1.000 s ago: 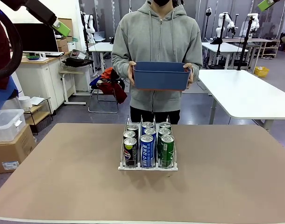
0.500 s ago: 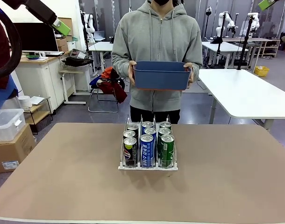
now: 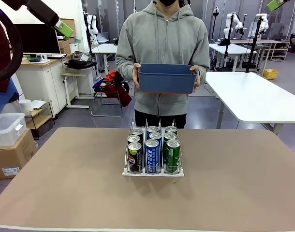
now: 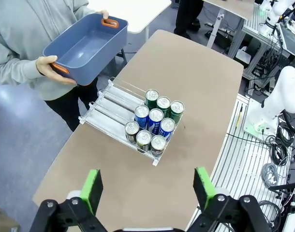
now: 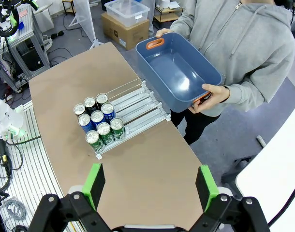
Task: Fill the beverage cans into the dispenser.
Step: Place the picked Pepsi coke in the line of the Automatic Can Dispenser with the same cans.
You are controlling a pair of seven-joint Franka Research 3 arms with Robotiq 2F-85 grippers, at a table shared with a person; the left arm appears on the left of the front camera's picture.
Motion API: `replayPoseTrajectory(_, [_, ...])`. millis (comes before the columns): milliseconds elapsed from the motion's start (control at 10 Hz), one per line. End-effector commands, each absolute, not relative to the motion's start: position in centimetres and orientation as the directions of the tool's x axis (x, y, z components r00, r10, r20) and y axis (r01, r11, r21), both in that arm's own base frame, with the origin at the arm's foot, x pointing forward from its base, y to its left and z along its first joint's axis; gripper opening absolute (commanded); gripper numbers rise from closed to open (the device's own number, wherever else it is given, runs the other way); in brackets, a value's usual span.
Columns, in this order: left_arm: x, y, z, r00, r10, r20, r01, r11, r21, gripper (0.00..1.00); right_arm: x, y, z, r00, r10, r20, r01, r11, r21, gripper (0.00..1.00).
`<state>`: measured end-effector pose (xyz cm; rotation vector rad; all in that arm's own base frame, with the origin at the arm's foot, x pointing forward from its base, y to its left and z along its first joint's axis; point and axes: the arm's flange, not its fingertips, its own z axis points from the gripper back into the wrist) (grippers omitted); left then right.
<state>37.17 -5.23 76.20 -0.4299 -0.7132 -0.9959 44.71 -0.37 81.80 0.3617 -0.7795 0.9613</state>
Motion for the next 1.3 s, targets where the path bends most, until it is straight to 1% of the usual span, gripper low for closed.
replayPoseTrajectory(0, [37.16,-5.12,76.16,0.344,-0.602,0.720,0.877,0.481,-0.016,1.00,44.72,-0.14,81.65,0.330,0.576,0.748,-0.834,0.550,-0.056,1.00])
replayPoseTrajectory(1200, [37.16,-5.12,76.16,0.344,-0.602,0.720,0.877,0.481,-0.016,1.00,44.72,-0.14,81.65,0.330,0.576,0.748,-0.834,0.550,-0.056,1.00])
